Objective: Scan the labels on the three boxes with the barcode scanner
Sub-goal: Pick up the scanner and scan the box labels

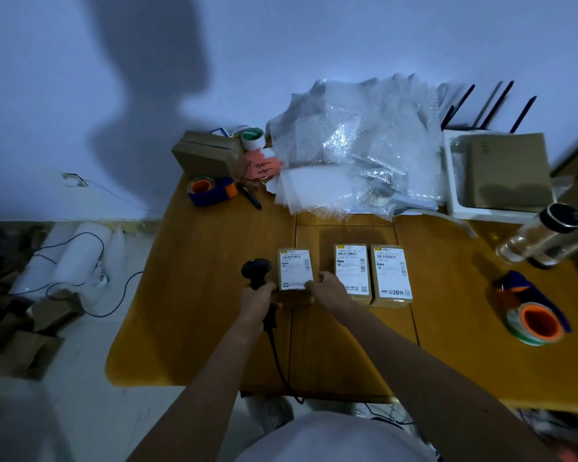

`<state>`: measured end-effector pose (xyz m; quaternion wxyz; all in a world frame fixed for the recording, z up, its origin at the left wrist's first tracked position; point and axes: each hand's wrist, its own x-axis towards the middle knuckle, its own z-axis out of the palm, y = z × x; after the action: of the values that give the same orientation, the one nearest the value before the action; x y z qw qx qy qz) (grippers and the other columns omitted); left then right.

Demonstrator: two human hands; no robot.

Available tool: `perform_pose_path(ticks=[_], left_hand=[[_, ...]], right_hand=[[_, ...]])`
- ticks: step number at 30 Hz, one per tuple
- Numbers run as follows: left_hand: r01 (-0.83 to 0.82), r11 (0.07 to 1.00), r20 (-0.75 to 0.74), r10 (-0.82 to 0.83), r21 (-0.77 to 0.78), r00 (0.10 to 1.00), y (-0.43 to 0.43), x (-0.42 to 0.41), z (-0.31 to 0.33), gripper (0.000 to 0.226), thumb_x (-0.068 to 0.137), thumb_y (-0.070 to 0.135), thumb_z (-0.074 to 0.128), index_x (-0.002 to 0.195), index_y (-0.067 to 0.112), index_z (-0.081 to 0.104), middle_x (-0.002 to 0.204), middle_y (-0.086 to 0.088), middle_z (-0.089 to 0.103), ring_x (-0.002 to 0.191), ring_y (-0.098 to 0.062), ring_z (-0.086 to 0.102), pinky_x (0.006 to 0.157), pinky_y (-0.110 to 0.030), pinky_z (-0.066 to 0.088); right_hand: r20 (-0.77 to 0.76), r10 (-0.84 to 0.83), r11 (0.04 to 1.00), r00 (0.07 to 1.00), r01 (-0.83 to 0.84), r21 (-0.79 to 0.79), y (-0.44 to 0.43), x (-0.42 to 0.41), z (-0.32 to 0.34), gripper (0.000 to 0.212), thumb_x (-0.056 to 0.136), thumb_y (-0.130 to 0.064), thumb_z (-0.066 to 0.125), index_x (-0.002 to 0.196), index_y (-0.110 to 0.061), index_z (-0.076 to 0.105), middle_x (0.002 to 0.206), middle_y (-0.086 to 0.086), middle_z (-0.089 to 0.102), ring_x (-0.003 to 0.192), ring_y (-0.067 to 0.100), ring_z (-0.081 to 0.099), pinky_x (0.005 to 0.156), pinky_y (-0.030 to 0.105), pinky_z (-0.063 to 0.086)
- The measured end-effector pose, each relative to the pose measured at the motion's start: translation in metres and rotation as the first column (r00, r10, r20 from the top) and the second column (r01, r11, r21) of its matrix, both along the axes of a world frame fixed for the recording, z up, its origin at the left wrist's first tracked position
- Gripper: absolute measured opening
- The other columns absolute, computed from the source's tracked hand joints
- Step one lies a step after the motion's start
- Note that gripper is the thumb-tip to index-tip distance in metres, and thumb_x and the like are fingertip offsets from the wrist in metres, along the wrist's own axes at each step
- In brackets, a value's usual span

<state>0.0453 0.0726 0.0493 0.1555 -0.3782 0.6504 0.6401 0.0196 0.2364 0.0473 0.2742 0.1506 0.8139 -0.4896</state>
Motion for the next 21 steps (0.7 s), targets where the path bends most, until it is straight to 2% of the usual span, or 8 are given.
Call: perform_pose_path(ticks=[2,3,4,9,11,14,19,21], left_hand=[[-0.003,1.0,0.018,0.003,-0.02,1.0,-0.001,0.004,-0.002,0.027,0.095,0.012,0.063,0.118,0.0,0.06,0.085,-0.015,0.068,0.056,-0.021,0.059,0.044,-0.027,0.048],[-0.006,1.0,0.025,0.007,-0.027,1.0,-0.002,0.006,-0.004,0.025,0.095,0.012,0.063,0.117,0.0,0.06,0.083,-0.014,0.068,0.056,-0.021,0.059,0.045,-0.027,0.048],[-0.007,1.0,0.033,0.008,-0.029,0.999,-0.003,0.008,-0.005,0.024,0.096,0.012,0.063,0.116,0.0,0.06,0.082,-0.014,0.067,0.057,-0.02,0.059,0.047,-0.027,0.048],[-0.024,1.0,0.049,0.024,-0.005,0.999,-0.005,0.015,-0.009,0.025,0.095,0.012,0.064,0.118,0.003,0.061,0.092,-0.013,0.069,0.06,-0.02,0.06,0.051,-0.028,0.049],[-0.027,1.0,0.053,0.027,-0.006,0.998,-0.005,0.017,-0.008,0.027,0.095,0.012,0.065,0.12,0.003,0.06,0.092,-0.013,0.068,0.059,-0.019,0.06,0.046,-0.025,0.049],[-0.033,0.999,0.056,0.032,0.005,0.998,-0.007,0.017,-0.005,0.03,0.094,0.014,0.067,0.121,0.003,0.058,0.094,-0.015,0.068,0.058,-0.019,0.06,0.044,-0.024,0.049],[-0.038,0.999,0.014,0.038,0.036,0.999,-0.006,0.009,0.009,0.021,0.094,0.017,0.068,0.112,0.006,0.061,0.087,-0.015,0.069,0.057,-0.02,0.061,0.051,-0.029,0.05],[-0.035,0.998,-0.024,0.036,0.051,0.999,-0.003,0.004,0.019,0.015,0.094,0.018,0.069,0.105,0.01,0.063,0.083,-0.013,0.07,0.058,-0.02,0.062,0.056,-0.03,0.051]], right_hand=[[0.031,0.043,0.999,0.999,-0.042,-0.027,-0.002,0.0,-0.004,0.045,0.103,-0.023,0.057,0.142,-0.002,0.054,0.142,0.014,0.061,0.117,0.024,0.062,0.09,0.034,0.056],[0.043,0.062,0.998,0.997,-0.061,-0.035,-0.004,0.002,-0.005,0.044,0.102,-0.022,0.057,0.142,-0.003,0.055,0.143,0.014,0.061,0.123,0.026,0.062,0.097,0.036,0.055],[0.045,0.073,0.997,0.996,-0.071,-0.037,-0.005,0.003,-0.005,0.045,0.103,-0.022,0.057,0.144,-0.004,0.053,0.144,0.014,0.06,0.126,0.027,0.06,0.098,0.036,0.053],[0.0,0.061,0.996,0.998,-0.061,-0.072,-0.011,0.005,-0.006,0.051,0.106,-0.024,0.053,0.154,-0.011,0.041,0.148,0.013,0.054,0.131,0.028,0.056,0.093,0.033,0.049],[-0.039,0.05,0.997,0.998,-0.053,-0.064,-0.013,0.003,-0.005,0.049,0.106,-0.026,0.051,0.153,-0.013,0.043,0.147,0.012,0.053,0.125,0.026,0.058,0.089,0.032,0.052],[-0.07,0.028,0.995,0.997,-0.035,-0.09,-0.011,0.0,-0.002,0.047,0.105,-0.025,0.054,0.15,-0.015,0.045,0.144,0.011,0.055,0.109,0.019,0.059,0.072,0.023,0.052],[-0.028,-0.01,0.982,1.0,0.005,-0.187,0.004,-0.004,0.008,0.068,0.097,-0.023,0.068,0.155,-0.01,0.034,0.142,0.015,0.057,0.111,0.022,0.061,0.074,0.023,0.053],[-0.025,-0.028,0.972,0.999,0.022,-0.233,0.014,-0.005,0.014,0.074,0.093,-0.022,0.071,0.155,-0.009,0.034,0.139,0.013,0.06,0.113,0.023,0.063,0.084,0.029,0.056]])
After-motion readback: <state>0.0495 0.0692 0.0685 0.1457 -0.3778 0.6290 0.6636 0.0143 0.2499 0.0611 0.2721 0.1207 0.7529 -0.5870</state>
